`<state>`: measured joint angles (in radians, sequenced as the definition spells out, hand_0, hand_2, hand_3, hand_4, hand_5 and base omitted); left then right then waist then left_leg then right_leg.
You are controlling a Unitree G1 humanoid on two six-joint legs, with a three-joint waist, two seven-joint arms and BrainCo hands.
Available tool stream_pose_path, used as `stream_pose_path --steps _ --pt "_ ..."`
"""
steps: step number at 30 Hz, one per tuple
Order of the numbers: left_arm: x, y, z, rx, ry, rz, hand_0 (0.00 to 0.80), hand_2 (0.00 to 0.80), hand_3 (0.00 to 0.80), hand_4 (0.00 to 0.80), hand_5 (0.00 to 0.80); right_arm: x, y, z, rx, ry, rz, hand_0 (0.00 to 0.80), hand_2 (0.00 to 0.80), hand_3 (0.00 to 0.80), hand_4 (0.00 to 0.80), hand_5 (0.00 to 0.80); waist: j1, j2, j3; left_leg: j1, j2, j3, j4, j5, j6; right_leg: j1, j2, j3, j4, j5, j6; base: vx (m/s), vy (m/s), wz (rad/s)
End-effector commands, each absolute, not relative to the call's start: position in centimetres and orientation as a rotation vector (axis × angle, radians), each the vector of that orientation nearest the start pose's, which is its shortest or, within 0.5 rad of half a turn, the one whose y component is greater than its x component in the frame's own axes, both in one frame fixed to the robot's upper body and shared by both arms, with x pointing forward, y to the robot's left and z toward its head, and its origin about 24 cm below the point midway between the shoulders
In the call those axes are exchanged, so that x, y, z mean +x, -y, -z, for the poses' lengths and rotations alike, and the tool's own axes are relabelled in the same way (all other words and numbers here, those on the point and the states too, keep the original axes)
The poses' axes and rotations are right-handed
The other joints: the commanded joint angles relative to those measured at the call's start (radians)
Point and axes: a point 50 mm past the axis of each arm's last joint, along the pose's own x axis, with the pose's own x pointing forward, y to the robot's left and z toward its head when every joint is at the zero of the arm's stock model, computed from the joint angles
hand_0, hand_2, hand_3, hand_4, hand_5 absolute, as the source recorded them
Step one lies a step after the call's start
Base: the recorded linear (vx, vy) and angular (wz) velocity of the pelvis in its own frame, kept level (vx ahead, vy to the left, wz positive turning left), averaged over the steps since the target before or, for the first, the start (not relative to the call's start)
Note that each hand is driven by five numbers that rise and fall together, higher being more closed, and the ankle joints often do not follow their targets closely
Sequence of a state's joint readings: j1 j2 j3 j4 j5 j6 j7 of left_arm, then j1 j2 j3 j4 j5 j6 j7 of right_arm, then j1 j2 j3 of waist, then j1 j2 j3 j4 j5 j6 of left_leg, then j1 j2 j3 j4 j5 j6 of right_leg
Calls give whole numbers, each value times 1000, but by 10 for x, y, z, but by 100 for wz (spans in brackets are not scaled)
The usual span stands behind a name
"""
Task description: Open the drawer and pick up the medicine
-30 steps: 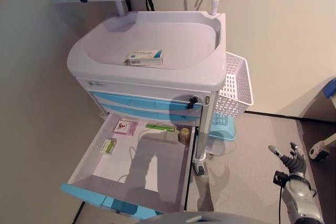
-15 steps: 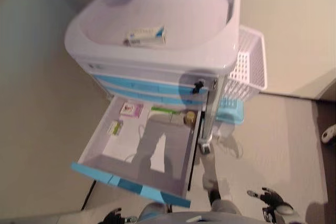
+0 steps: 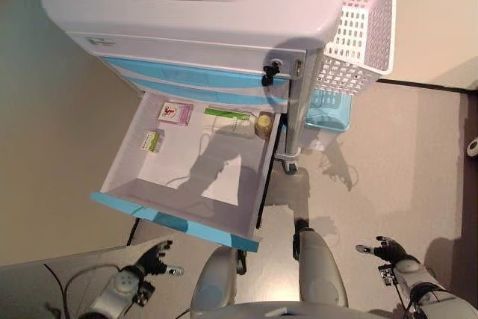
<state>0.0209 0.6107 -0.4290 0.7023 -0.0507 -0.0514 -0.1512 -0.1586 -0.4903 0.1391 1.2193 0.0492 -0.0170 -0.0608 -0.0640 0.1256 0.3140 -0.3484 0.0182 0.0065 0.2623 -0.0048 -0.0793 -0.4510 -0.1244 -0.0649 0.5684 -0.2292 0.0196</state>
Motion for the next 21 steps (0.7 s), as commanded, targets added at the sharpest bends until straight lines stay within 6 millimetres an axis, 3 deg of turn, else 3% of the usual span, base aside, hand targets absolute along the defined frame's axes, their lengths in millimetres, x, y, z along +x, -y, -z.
stream_pose_path --steps 1,2,3,5,12,13,15,16,21 --pt "174 -284 81 669 -819 323 0 0 0 0 0 162 328 100 -554 -1002 216 0 0 0 0 0 -20 -28 -12 -37 -40 11 157 -111 66 66 17 -22 -113 70 36 0 0 0" --pt "189 -285 75 698 -792 320 0 0 0 0 0 167 324 100 -564 -996 192 0 0 0 0 0 -28 -30 -4 -50 -42 14 173 -116 69 51 15 -16 -102 70 35 0 0 0" --pt "189 -285 75 698 -792 320 0 0 0 0 0 167 324 100 -564 -996 192 0 0 0 0 0 -28 -30 -4 -50 -41 14 173 -117 69 51 15 -16 -102 70 35 -1 36 0" --pt "211 -281 69 740 -767 311 0 0 0 0 0 174 321 99 -574 -986 174 0 0 0 0 0 -38 -34 8 -65 -41 22 183 -122 72 28 14 -7 -93 71 35 -1 57 -1" --pt "249 -283 53 835 -713 237 0 0 0 0 0 179 318 98 -591 -984 161 0 0 0 0 0 -52 -49 23 -104 -41 35 211 -134 78 -16 13 12 -76 78 38 -9 46 -3" --pt "261 -284 42 867 -676 216 0 0 0 0 0 182 317 97 -593 -976 162 0 0 0 0 0 -54 -52 28 -114 -40 38 221 -139 80 -30 13 19 -70 81 39 -6 35 -8" --pt "266 -285 37 882 -661 208 0 0 0 0 0 182 318 97 -591 -975 164 0 0 0 0 0 -55 -54 29 -119 -40 41 225 -141 81 -35 13 22 -67 81 40 -6 53 -8" --pt "280 -285 25 892 -607 159 0 0 0 0 0 183 318 97 -583 -973 176 0 0 0 0 0 -58 -58 34 -132 -39 46 237 -147 82 -51 11 28 -58 82 41 -8 56 -10" --pt "300 -290 5 890 -548 64 0 0 0 0 0 186 315 96 -572 -959 183 0 0 0 0 0 -63 -68 40 -148 -36 65 256 -163 86 -79 12 51 -41 87 47 -4 65 -3"
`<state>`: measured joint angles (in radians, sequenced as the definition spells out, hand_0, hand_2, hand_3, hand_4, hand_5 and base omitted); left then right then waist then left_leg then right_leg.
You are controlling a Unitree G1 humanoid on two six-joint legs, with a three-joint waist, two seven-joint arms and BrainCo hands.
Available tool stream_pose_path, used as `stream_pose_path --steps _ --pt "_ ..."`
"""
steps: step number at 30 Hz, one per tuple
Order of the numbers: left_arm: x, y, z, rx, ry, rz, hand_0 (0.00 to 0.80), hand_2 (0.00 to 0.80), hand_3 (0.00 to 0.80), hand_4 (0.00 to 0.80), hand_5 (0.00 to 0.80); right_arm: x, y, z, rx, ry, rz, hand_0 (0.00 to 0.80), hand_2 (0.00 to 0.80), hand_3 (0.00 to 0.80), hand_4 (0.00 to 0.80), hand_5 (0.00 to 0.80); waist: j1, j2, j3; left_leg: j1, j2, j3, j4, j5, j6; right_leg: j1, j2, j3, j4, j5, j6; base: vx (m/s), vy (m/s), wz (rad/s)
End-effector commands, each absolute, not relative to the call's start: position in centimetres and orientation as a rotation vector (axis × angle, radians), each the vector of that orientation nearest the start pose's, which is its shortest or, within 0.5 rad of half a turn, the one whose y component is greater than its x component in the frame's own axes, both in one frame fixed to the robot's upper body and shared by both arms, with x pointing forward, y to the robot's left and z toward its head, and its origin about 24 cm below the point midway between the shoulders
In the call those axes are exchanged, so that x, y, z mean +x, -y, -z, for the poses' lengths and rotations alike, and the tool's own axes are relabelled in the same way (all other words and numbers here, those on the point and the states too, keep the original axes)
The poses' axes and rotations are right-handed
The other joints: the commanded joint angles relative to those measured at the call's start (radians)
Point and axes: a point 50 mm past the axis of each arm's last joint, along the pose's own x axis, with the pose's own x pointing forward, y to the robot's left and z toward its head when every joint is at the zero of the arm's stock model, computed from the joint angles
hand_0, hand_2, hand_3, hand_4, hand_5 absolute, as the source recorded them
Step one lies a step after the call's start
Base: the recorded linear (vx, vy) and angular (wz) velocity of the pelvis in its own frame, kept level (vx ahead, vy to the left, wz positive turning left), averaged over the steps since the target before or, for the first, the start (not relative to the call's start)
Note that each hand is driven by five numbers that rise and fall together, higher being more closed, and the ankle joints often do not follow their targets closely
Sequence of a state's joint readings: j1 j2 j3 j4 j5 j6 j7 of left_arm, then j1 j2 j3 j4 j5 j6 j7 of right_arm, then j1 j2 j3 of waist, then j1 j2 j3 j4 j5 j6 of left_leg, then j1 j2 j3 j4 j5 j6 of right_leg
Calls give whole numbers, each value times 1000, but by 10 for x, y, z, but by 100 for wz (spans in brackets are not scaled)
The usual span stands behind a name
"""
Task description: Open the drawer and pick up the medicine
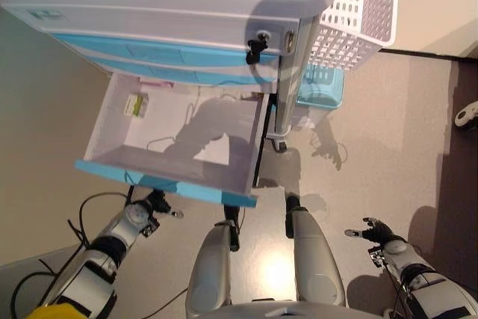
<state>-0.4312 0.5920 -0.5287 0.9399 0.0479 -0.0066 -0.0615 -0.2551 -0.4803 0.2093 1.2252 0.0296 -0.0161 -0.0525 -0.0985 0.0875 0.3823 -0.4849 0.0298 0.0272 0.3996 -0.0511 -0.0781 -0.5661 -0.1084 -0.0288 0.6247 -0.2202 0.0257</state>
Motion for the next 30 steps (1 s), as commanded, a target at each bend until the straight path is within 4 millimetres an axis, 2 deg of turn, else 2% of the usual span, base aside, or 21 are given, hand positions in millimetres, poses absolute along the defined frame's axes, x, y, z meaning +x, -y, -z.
stream_pose_path --steps 1,2,4,5,6,7,13,14,16,18,21,23,24,25,26,30 --pt "302 -291 2 895 -544 56 0 0 0 0 0 187 314 97 -573 -958 180 0 0 0 0 0 -30 -32 -27 -14 -46 52 125 -120 86 30 -3 22 -97 81 42 -1 60 -8" --pt "302 -291 2 895 -544 56 0 0 0 0 0 187 314 97 -573 -958 180 0 0 0 0 0 -30 -32 -27 -14 -46 52 125 -120 86 30 -3 22 -97 81 42 1 66 -19" --pt "310 -296 -10 894 -524 22 0 0 0 0 0 191 310 96 -575 -953 164 0 0 0 0 0 -33 -37 -27 -17 -38 82 136 -135 93 8 7 59 -95 91 52 10 119 -25" --pt "310 -296 -10 894 -524 22 0 0 0 0 0 191 310 96 -575 -953 165 0 0 0 0 0 -33 -37 -27 -17 -37 83 136 -135 93 8 7 59 -95 91 52 26 175 -36" --pt "316 -300 -19 896 -513 -7 0 0 0 0 0 192 308 97 -579 -954 155 0 0 0 0 0 -36 -42 -27 -13 -31 109 138 -146 99 -2 13 86 -98 96 58 17 95 -41" --pt "316 -300 -19 896 -513 -7 0 0 0 0 0 192 308 97 -579 -954 155 0 0 0 0 0 -35 -42 -26 -13 -31 110 138 -146 99 -2 13 86 -98 96 59 18 138 -55" --pt "328 -315 -41 908 -501 -86 0 0 0 0 0 194 302 99 -579 -956 125 0 0 0 0 0 -46 -57 -28 -9 -14 177 156 -174 115 -26 34 164 -107 105 76 36 122 -46" --pt "331 -320 -48 918 -498 -113 0 0 0 0 0 192 301 100 -583 -964 114 0 0 0 0 0 -51 -58 -28 7 -9 189 164 -211 116 -19 41 183 -103 80 83 121 160 -41" --pt "333 -323 -53 917 -495 -125 0 0 0 0 0 191 301 101 -583 -966 111 0 0 0 0 0 -52 -60 -29 9 -7 197 165 -215 118 -19 44 193 -106 81 86 71 96 -43" --pt "336 -333 -65 921 -491 -173 0 0 0 0 0 189 300 102 -584 -970 101 0 0 0 0 0 -61 -69 -32 12 -2 222 171 -227 125 -27 56 222 -116 87 94 35 111 -36" --pt "338 -340 -75 927 -485 -205 0 0 0 0 0 186 300 104 -591 -981 89 0 0 0 0 0 -64 -73 -35 11 2 235 175 -234 130 -31 61 237 -124 91 98 24 66 -32" --pt "342 -345 -90 929 -460 -240 0 0 0 0 0 185 300 104 -591 -984 87 0 0 0 0 0 -69 -78 -36 13 4 246 176 -239 133 -31 65 248 -132 96 103 36 86 -28" --pt "348 -347 -106 959 -424 -269 0 0 0 0 0 184 298 106 -590 -990 79 0 0 0 0 0 -72 -82 -38 14 6 255 177 -243 137 -33 68 259 -140 103 108 26 63 -25" --pt "348 -347 -106 959 -424 -269 0 0 0 0 0 184 298 106 -589 -990 79 0 0 0 0 0 -72 -82 -38 14 7 255 177 -244 137 -33 69 259 -140 103 108 36 81 -22" --pt "351 -348 -118 961 -380 -304 0 0 0 0 0 183 296 107 -592 -985 69 0 0 0 0 0 -74 -86 -41 17 8 262 170 -244 138 -32 71 266 -151 109 113 17 38 -14" --pt "353 -350 -126 987 -364 -324 0 0 0 0 0 183 291 109 -590 -982 53 0 0 0 0 0 -76 -93 -47 19 12 268 166 -244 139 -32 74 272 -164 120 117 15 32 -14"
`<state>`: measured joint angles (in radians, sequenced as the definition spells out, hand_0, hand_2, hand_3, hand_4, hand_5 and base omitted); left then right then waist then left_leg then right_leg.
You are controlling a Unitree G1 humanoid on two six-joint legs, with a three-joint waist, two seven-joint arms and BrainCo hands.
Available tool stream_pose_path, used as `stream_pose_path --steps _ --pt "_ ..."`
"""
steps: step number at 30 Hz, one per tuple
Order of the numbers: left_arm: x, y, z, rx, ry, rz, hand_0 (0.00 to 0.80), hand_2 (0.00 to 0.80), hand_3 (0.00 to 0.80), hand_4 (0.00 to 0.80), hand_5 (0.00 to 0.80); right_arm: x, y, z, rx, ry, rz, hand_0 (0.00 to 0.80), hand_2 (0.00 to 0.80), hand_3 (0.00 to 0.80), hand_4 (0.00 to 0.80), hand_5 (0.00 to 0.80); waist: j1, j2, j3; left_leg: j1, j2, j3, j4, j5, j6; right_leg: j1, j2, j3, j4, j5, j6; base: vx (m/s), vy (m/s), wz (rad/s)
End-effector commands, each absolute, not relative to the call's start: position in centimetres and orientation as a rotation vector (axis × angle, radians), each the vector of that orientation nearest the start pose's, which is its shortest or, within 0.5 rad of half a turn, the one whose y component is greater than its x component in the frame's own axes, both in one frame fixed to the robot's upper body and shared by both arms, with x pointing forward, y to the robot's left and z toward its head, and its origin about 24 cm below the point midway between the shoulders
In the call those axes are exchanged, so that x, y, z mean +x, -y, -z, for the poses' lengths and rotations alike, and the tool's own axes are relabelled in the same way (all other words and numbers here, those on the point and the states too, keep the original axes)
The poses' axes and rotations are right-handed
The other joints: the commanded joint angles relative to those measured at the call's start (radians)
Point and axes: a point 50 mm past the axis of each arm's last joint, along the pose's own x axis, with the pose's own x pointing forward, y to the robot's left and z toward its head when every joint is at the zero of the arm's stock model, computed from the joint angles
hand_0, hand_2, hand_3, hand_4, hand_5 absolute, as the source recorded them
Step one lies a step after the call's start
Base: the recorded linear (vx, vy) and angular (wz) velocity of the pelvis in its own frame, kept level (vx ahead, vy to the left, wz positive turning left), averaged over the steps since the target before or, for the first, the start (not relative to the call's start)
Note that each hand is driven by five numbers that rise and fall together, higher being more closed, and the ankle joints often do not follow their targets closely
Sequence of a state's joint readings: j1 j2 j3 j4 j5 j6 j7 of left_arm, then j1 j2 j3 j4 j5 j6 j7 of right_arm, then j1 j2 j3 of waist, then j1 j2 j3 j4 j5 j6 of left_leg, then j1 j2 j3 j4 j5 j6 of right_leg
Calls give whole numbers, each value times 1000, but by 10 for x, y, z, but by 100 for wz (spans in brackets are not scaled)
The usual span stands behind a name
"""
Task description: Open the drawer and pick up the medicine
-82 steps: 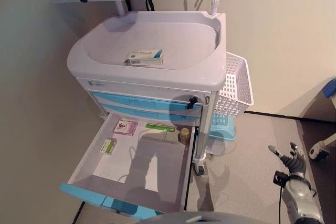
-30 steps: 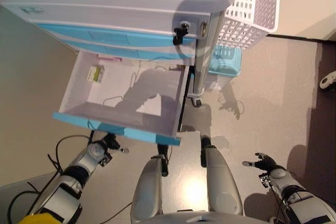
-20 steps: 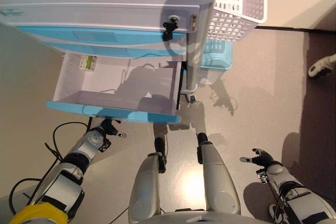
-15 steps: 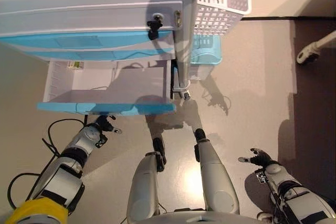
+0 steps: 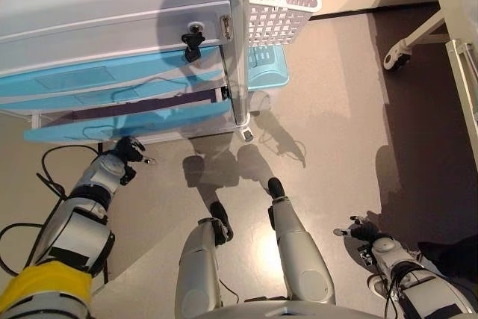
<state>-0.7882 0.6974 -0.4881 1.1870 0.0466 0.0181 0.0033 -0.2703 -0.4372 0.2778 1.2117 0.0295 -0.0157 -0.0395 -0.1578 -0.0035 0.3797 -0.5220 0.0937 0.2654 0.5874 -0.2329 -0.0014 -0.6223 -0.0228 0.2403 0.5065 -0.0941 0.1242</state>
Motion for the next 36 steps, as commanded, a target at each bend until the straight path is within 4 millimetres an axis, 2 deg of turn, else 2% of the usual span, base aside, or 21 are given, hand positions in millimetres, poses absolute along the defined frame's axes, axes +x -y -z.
stream_pose_path --steps 1,7,12,14,16,17,18,20,21,22,25,26,27,29,30,31,32,33,34,35,36 --pt "356 -350 -133 1024 -348 -340 0 0 0 0 0 183 288 110 -584 -974 49 0 0 0 0 0 -19 -8 -49 59 -51 34 -26 -64 62 27 -10 8 -57 0 22 12 25 -14" --pt "354 -354 -136 1037 -335 -391 0 0 0 0 0 183 283 112 -595 -959 35 0 0 0 0 0 -22 -22 -59 66 -46 43 -36 -65 62 34 -8 12 -84 18 27 7 18 -7" --pt "346 -361 -123 999 -381 -390 0 0 0 0 0 184 277 112 -610 -948 -1 0 0 0 0 0 -23 -30 -68 78 -45 46 -54 -60 64 50 -10 11 -108 34 31 6 14 -4" --pt "346 -357 -115 985 -401 -363 0 0 0 0 0 182 280 113 -621 -961 -2 0 0 0 0 0 -19 -27 -71 88 -49 41 -66 -56 63 62 -15 7 -116 37 31 0 0 0" --pt "341 -351 -94 926 -442 -322 0 0 0 0 0 178 281 114 -630 -977 -8 0 0 0 0 0 -10 -19 -76 106 -62 26 -96 -42 57 88 -24 -12 -135 43 29 0 0 0" --pt "341 -351 -94 926 -442 -322 0 0 0 0 0 178 281 114 -631 -977 -8 0 0 0 0 0 -11 -18 -76 107 -62 25 -97 -42 57 89 -25 -13 -136 43 29 13 -49 4" --pt "335 -347 -77 874 -471 -296 0 0 0 0 0 176 282 115 -636 -985 -7 0 0 0 0 0 -6 -11 -78 119 -72 10 -119 -29 52 104 -30 -27 -147 48 27 16 -67 3" --pt "325 -343 -57 814 -505 -271 0 0 0 0 0 173 284 116 -641 -995 -7 0 0 0 0 0 3 -4 -83 139 -82 -12 -151 -11 45 135 -37 -52 -171 55 23 23 -86 12" --pt "325 -344 -56 814 -506 -271 0 0 0 0 0 173 284 116 -642 -995 -7 0 0 0 0 0 2 -3 -83 140 -82 -13 -152 -11 45 137 -38 -53 -172 56 23 -65 -119 21" --pt "320 -342 -47 780 -521 -266 0 0 0 0 0 173 284 116 -642 -997 -6 0 0 0 0 0 7 -9 -86 137 -88 -14 -173 29 45 140 -42 -59 -194 86 18 -60 -135 27" --pt "290 -330 0 619 -587 -220 0 0 0 0 0 164 285 119 -626 -1018 11 0 0 0 0 0 33 11 -97 192 -109 -77 -245 77 28 228 -57 -130 -250 94 8 29 -198 27" --pt "289 -330 0 619 -587 -220 0 0 0 0 0 164 285 119 -626 -1018 11 0 0 0 0 0 32 11 -96 193 -109 -78 -246 77 28 229 -57 -131 -250 95 8 56 -152 54" --pt "272 -325 21 534 -622 -205 0 0 0 0 0 158 286 122 -614 -1036 22 0 0 0 0 0 44 17 -107 227 -117 -106 -287 98 20 275 -57 -159 -280 97 5 62 -153 76" --pt "248 -318 47 445 -688 -190 0 0 0 0 0 152 286 125 -607 -1053 22 0 0 0 0 0 57 24 -125 268 -116 -133 -341 128 7 321 -55 -190 -311 96 -2 68 -164 53" --pt "248 -318 46 445 -688 -190 0 0 0 0 0 152 285 125 -607 -1053 22 0 0 0 0 0 57 24 -128 266 -117 -133 -344 131 7 319 -56 -190 -313 98 -2 85 -161 38" --pt "227 -311 65 351 -734 -188 0 0 0 0 0 145 287 127 -598 -1074 26 0 0 0 0 0 66 28 -149 312 -115 -154 -399 157 -4 370 -50 -217 -350 95 -7 84 -157 50" --pt "216 -309 74 300 -756 -196 0 0 0 0 0 142 287 128 -586 -1083 26 0 0 0 0 0 71 29 -162 332 -112 -158 -424 169 -10 391 -48 -229 -368 95 -9 84 -157 54" --pt "216 -309 74 300 -756 -196 0 0 0 0 0 142 287 128 -586 -1083 26 0 0 0 0 0 71 29 -164 330 -113 -158 -425 172 -10 389 -48 -229 -369 96 -9 82 -164 49" --pt "195 -303 89 222 -797 -211 0 0 0 0 0 135 286 131 -556 -1101 35 0 0 0 0 0 81 28 -191 367 -104 -176 -471 194 -20 428 -43 -254 -400 96 -13 57 -108 38" --pt "195 -303 89 222 -798 -211 0 0 0 0 0 134 286 131 -556 -1102 34 0 0 0 0 0 80 28 -191 368 -104 -177 -472 195 -20 429 -43 -255 -401 96 -13 119 -206 36" --pt "178 -298 101 165 -833 -234 0 0 0 0 0 128 283 135 -506 -1116 44 0 0 0 0 0 87 25 -219 406 -95 -186 -511 213 -28 467 -35 -274 -429 94 -16 63 -100 16"
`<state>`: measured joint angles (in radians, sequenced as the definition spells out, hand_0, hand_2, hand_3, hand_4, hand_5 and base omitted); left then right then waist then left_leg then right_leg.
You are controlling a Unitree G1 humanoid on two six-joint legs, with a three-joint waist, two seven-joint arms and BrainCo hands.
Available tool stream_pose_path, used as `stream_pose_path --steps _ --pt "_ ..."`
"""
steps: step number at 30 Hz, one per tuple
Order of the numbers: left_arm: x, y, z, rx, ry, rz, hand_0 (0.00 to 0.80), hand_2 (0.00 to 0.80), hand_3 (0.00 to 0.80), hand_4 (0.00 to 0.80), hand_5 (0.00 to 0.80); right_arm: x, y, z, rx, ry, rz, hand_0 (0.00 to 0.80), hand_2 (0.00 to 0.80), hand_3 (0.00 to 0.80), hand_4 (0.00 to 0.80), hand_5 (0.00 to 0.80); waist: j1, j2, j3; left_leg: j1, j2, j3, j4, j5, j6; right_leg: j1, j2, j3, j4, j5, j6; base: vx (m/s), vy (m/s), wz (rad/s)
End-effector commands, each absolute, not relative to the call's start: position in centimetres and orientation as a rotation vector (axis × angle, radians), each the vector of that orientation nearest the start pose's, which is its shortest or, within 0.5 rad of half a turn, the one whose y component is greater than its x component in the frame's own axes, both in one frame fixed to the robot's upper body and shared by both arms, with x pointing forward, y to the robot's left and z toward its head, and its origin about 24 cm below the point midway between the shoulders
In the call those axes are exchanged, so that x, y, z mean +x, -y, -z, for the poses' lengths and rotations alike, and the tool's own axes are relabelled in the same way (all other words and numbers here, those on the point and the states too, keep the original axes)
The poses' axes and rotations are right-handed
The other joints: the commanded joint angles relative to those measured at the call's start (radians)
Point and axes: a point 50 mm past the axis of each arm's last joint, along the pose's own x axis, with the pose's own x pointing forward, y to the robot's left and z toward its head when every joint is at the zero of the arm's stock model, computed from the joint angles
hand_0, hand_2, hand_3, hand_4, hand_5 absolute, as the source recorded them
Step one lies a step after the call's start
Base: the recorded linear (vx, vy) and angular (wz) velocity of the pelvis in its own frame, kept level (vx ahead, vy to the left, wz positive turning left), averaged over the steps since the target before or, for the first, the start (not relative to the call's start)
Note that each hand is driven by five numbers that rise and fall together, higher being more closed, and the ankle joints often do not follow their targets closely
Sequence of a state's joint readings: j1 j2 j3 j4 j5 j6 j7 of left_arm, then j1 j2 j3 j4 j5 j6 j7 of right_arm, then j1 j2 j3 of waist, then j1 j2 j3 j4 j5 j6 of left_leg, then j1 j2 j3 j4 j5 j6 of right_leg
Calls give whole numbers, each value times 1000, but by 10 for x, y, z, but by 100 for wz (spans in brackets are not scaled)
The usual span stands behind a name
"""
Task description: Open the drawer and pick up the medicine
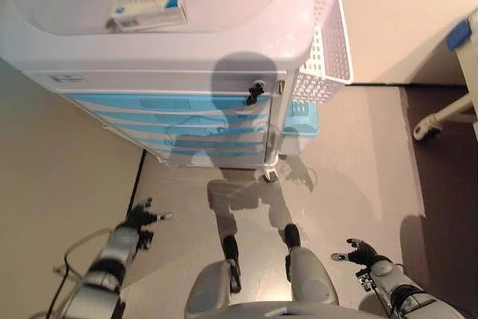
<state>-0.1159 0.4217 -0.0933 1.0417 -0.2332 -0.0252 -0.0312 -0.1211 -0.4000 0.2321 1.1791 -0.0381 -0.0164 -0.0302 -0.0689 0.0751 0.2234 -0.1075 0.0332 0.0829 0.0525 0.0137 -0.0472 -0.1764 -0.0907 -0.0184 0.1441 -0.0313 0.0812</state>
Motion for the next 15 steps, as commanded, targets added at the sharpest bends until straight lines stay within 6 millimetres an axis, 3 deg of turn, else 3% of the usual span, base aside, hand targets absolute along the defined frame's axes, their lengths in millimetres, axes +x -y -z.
stream_pose_path --steps 1,4,5,8,12,15 --pt "178 -298 101 165 -833 -234 0 0 0 0 0 128 283 135 -506 -1116 44 0 0 0 0 0 -3 -53 -62 -6 -34 -4 22 -33 18 23 33 -16 -67 31 27 90 -155 25" --pt "141 -282 127 71 -944 -293 0 0 0 0 0 116 272 143 -362 -1139 83 0 0 0 0 0 7 -65 -111 57 -17 -8 -32 -10 4 96 44 -40 -125 32 23 73 -137 14" --pt "141 -282 127 71 -944 -293 0 0 0 0 0 116 272 143 -362 -1139 83 0 0 0 0 0 7 -65 -110 59 -17 -9 -33 -10 4 98 44 -40 -126 32 23 76 -151 10" --pt "112 -265 145 -43 -1029 -354 0 0 0 0 0 107 260 149 -264 -1151 100 0 0 0 0 0 15 -72 -144 108 -7 -7 -70 1 -5 158 52 -61 -168 28 17 53 -78 18" --pt "97 -248 154 -102 -1074 -369 0 0 0 0 0 103 249 153 -213 -1142 90 0 0 0 0 0 20 -80 -160 134 -4 -7 -89 9 -9 189 57 -69 -184 25 15 28 -72 3" --pt "86 -230 162 -45 -1146 -258 0 0 0 0 0 98 244 155 -232 -1158 52 0 0 0 0 0 21 -86 -168 145 -4 -12 -75 3 -9 215 59 -77 -183 21 11 25 -50 3"
